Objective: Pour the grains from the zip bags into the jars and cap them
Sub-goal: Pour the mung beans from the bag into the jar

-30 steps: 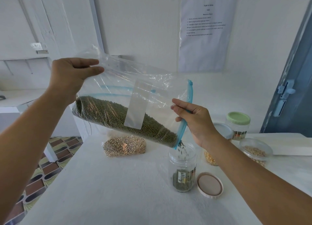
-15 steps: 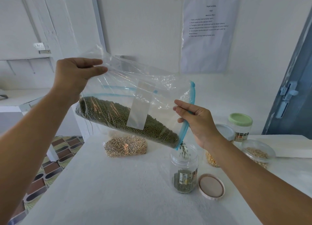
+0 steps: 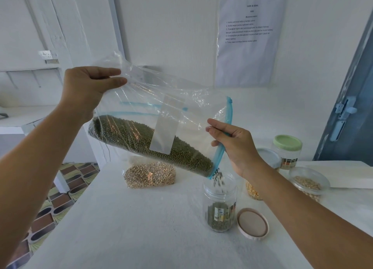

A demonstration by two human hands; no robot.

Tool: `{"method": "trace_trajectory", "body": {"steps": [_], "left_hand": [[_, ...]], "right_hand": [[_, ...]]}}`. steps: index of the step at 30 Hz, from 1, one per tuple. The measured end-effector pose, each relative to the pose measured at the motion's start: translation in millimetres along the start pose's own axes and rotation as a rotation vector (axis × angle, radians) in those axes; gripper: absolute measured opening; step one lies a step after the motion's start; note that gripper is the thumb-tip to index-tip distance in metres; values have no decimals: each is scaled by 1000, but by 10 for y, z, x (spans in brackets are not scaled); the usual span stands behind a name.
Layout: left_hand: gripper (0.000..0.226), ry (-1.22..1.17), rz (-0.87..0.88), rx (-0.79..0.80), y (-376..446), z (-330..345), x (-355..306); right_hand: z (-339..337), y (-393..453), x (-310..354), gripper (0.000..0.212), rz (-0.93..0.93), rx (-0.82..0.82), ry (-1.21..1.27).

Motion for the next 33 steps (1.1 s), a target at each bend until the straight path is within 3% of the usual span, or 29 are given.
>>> {"method": "trace_trajectory", "body": {"steps": [33], "left_hand": [[33, 6, 19, -4, 25, 38, -48]], "right_hand": [[-2, 16, -9, 24, -2, 9, 13]]}}
Point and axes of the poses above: each hand's wrist, its own y-axis towards the middle knuckle, its own z-axis out of the palm, x = y × z, the point moved 4 cm from there along y, towards the middle knuckle, and after that the axes turned 9 degrees about -y, right-handed, at the moved point
